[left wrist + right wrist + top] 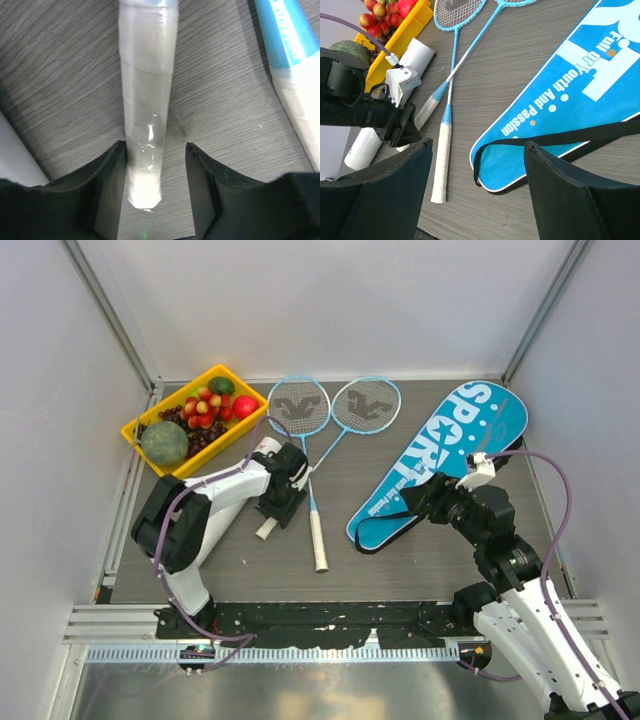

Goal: Pack up the badminton gear

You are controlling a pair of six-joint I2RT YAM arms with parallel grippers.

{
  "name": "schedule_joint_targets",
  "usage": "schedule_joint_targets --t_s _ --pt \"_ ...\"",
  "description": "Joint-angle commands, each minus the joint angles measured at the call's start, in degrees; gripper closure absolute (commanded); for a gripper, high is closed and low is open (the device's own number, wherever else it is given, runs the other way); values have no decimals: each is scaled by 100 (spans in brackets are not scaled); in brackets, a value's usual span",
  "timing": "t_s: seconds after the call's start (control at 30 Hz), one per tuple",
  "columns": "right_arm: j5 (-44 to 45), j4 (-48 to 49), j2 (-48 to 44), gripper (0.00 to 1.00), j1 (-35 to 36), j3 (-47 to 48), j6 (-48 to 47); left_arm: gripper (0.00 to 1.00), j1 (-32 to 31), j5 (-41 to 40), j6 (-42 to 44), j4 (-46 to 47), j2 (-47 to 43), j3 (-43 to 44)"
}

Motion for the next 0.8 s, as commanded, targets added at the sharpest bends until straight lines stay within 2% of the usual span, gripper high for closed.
schedule_joint_targets --t_s 0.0,0.17,0.27,0.33,0.5,0.6,0.77 --pt "-154 84 -92 22 31 150 110 51 -118 -88 -230 -127 15 154" --pt "-629 426 -198 22 22 -148 671 69 -136 -88 -345 -223 -265 110" --pt "-814 821 -198 21 22 -533 1155 92 -145 52 -441 -197 -696 5" --pt "-963 1129 -93 17 23 -718 1446 100 -145 175 -503 -136 -977 -57" --pt "-937 1734 337 4 40 -1062 2051 100 -145 463 -740 118 -1698 -197" --pt "-797 2454 671 3 49 -1299 2430 100 -145 798 -907 268 -1945 -259" --pt "-762 3826 1987 7 127 -1353 3071 100 -153 1247 -1153 479 -2147 -303"
